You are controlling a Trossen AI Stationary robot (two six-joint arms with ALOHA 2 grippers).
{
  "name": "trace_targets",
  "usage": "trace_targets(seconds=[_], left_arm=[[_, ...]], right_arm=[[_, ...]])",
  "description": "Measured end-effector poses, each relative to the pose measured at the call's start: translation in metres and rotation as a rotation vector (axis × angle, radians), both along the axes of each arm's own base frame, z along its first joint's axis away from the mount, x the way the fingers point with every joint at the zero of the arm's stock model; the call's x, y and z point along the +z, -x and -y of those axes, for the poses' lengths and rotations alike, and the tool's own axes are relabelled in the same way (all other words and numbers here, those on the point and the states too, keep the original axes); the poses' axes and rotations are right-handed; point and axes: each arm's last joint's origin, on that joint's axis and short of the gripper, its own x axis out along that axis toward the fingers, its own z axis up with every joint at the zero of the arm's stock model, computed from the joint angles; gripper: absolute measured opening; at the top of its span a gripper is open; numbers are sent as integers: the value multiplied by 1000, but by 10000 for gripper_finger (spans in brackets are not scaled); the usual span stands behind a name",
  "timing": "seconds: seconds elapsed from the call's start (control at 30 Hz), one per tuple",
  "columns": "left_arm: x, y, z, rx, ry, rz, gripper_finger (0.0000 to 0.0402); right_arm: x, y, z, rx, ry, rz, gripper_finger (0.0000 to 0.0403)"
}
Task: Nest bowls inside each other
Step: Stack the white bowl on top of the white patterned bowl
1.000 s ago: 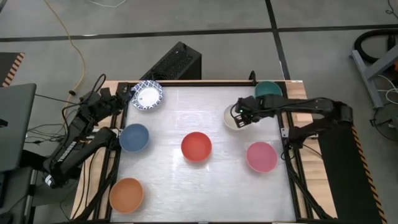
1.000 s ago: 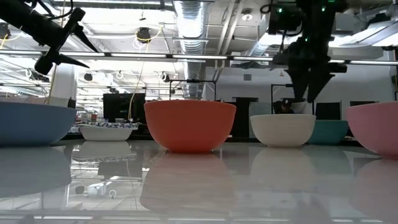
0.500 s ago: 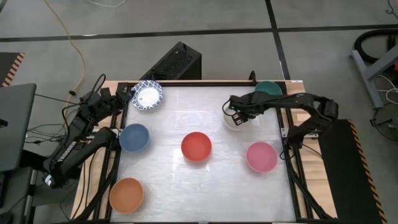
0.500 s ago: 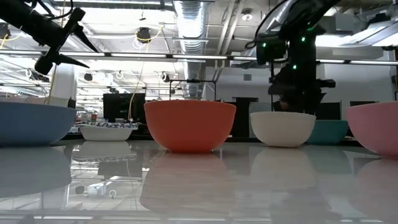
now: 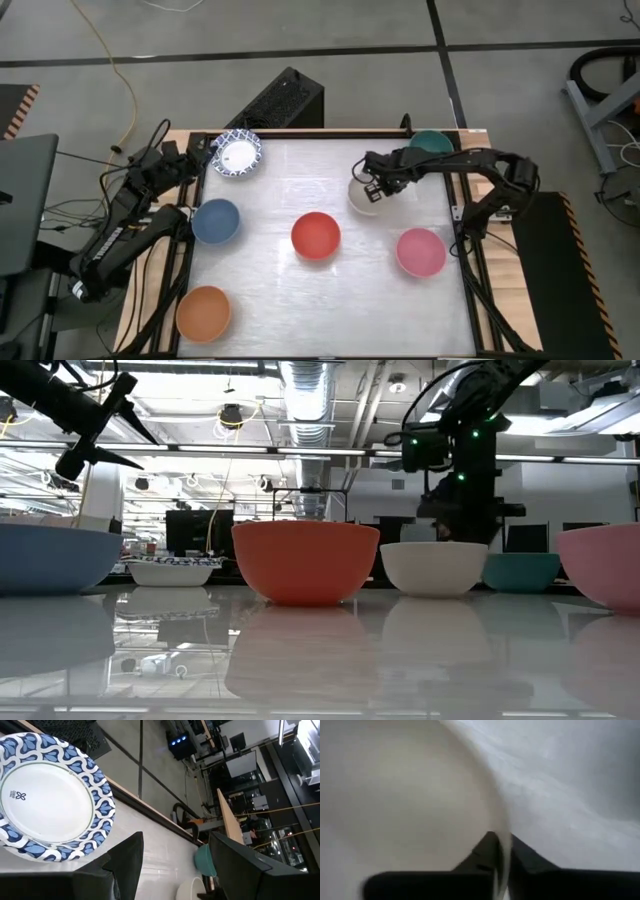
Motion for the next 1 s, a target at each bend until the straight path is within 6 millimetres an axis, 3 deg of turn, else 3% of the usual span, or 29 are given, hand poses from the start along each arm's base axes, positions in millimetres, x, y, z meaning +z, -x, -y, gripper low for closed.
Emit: trace_targets(seconds=[0.07,0.2,0.37,0.57,0.77,1.0], left_arm=[[-1,-1,0,-22,12,-5,214],[-4,-6,-4,-80,49,-32,214],[-5,-15,-15,-132,92,-11,214],[2,-29,-29,-204,23,20,214],[0,-47,-41,-259,25,26,214],[-4,-72,-51,-391,-35,3,214]], right_arm=[[3,-2,1,10,-15,43,16],[9,-6,3,10,-21,91,16],[39,-20,12,45,55,170,8],[82,-37,30,53,223,260,8],[109,-65,47,98,336,312,8],[117,-107,66,190,371,292,8]])
